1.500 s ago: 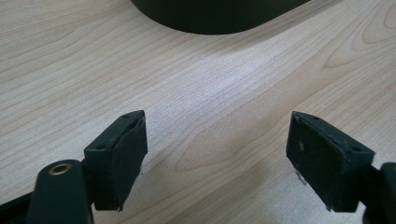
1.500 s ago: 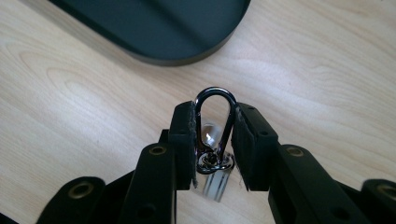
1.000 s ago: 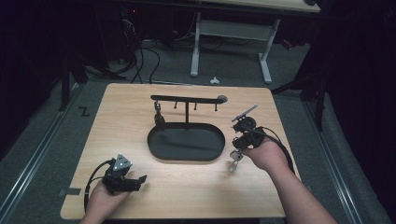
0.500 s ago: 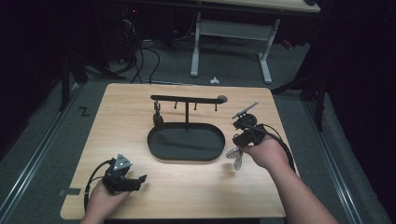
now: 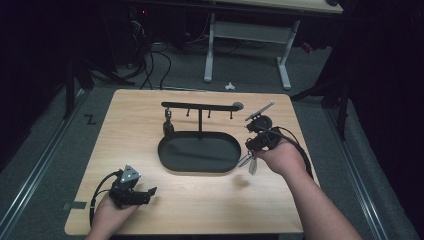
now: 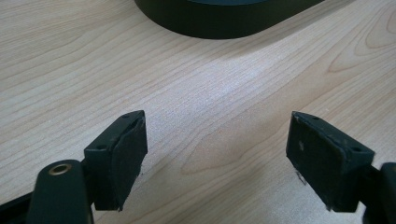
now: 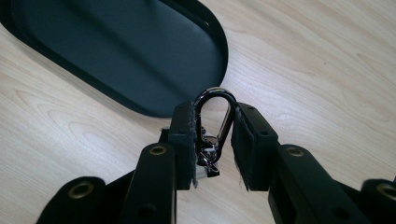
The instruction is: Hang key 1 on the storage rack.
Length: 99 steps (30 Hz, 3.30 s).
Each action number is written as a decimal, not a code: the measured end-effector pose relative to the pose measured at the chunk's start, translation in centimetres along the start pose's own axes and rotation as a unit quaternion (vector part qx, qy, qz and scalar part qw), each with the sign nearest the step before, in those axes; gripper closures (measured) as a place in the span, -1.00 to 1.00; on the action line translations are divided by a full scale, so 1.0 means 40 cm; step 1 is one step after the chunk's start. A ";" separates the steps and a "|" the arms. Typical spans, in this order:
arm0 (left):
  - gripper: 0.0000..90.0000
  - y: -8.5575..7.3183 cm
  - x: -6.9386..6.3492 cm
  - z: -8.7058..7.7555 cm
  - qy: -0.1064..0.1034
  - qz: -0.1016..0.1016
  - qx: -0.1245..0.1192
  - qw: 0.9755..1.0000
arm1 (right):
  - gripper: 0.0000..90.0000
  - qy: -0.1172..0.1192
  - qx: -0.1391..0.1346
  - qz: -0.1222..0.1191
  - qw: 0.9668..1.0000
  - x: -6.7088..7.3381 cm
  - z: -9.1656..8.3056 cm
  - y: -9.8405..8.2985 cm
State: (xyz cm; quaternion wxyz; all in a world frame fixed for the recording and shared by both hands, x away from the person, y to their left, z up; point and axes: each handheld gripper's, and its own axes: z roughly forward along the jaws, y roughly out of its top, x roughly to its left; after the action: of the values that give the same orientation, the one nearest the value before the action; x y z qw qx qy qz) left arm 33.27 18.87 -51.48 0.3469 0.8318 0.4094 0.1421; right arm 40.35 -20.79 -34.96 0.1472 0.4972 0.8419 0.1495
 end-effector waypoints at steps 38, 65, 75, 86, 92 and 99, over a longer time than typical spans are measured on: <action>-0.53 -0.008 0.013 -0.004 -0.002 -0.008 0.000 1.000 | 0.56 -0.008 -0.024 0.001 1.000 0.019 -0.022 0.156; -0.53 -0.009 0.015 -0.006 -0.004 -0.006 0.001 1.000 | 0.55 -0.017 -0.021 0.015 1.000 0.028 0.022 0.214; -0.53 -0.011 0.016 -0.009 -0.004 -0.007 0.000 1.000 | 0.55 -0.017 -0.018 0.028 0.999 0.026 0.026 0.222; -0.53 -0.012 0.016 -0.008 -0.004 -0.007 -0.001 1.000 | 0.56 -0.026 -0.016 0.036 0.999 0.022 0.036 0.229; -0.53 -0.012 0.016 -0.008 -0.005 -0.006 0.001 1.000 | 0.57 -0.028 -0.022 0.037 0.999 0.023 0.033 0.235; -0.53 -0.012 0.017 -0.008 -0.006 -0.006 0.001 1.000 | 0.56 -0.033 -0.017 0.038 0.999 0.025 0.035 0.247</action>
State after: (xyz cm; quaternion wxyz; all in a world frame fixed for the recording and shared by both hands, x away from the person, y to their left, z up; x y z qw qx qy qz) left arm 33.23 19.75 -51.61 0.3494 0.8302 0.4129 0.1348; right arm 48.26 -15.20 -32.39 0.1780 0.5312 0.8141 0.1528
